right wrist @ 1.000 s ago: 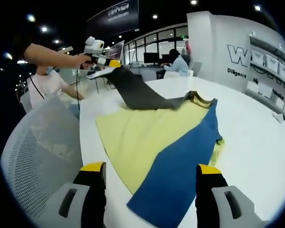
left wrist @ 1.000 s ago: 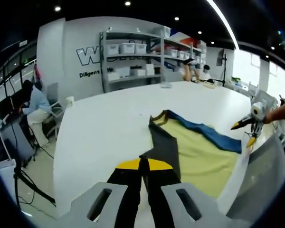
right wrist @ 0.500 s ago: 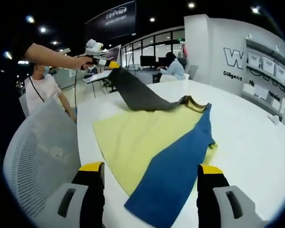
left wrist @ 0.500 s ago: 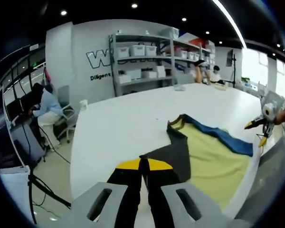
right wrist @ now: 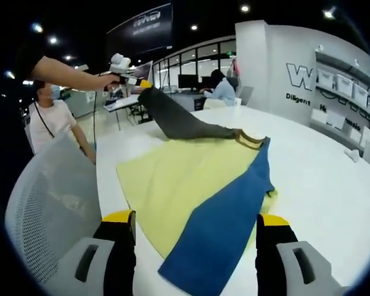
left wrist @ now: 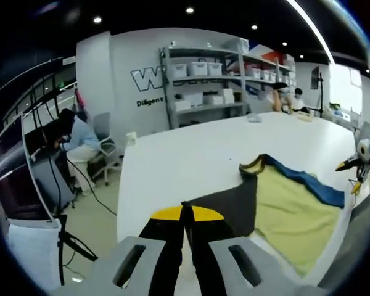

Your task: Fold the garment on the visible template until the final outline fits inside the template.

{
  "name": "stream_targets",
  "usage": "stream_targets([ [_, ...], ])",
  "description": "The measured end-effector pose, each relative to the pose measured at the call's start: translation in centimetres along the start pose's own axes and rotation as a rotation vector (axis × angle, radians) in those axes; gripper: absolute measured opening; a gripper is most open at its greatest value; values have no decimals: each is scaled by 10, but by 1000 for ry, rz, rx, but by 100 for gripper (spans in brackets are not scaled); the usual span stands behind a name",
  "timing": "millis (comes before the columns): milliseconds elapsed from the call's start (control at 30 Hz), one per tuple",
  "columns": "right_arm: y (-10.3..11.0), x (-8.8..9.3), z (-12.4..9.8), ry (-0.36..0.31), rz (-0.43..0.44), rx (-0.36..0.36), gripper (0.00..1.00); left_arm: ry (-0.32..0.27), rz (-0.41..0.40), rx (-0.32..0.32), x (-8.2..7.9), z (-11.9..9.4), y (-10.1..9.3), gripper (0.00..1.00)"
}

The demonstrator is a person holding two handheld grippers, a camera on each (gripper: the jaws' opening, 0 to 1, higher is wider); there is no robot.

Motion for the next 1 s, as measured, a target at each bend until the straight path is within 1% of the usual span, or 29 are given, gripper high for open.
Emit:
stream_targets([
  [233,1,0,1,4,3,3,76,7,-29,-41,4,5,20,2],
  [400,2,0,1,7,7,8,76,22,-15,-56,11,11,28,3],
  [500,1,1,1,17,8,11,76,35,14,-69,19,19,35,3],
  [667,0,2,0,32,9,14,76,51,15,-80,27,29,47,3],
  [767,-2,4,0,41,19,19,77,72,-15,-95,35,35,58,3],
  [833,-3,5,0,44,26,20,77,90,-19,-111,42,39,64,3],
  [1000,-6,8,1,57,36,28,77,131,-56,-133,58,46,73,3],
])
Point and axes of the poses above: the point that each gripper's makers call its tool centre point, and the gripper's own axes: z roughly forward along the fingers, y roughly to its left, x roughly out of its underside, the point moved 5 cm from there along -z, roughly backward along the fingers, and after that the axes turned 11 degrees about y, right-handed, at the moved point
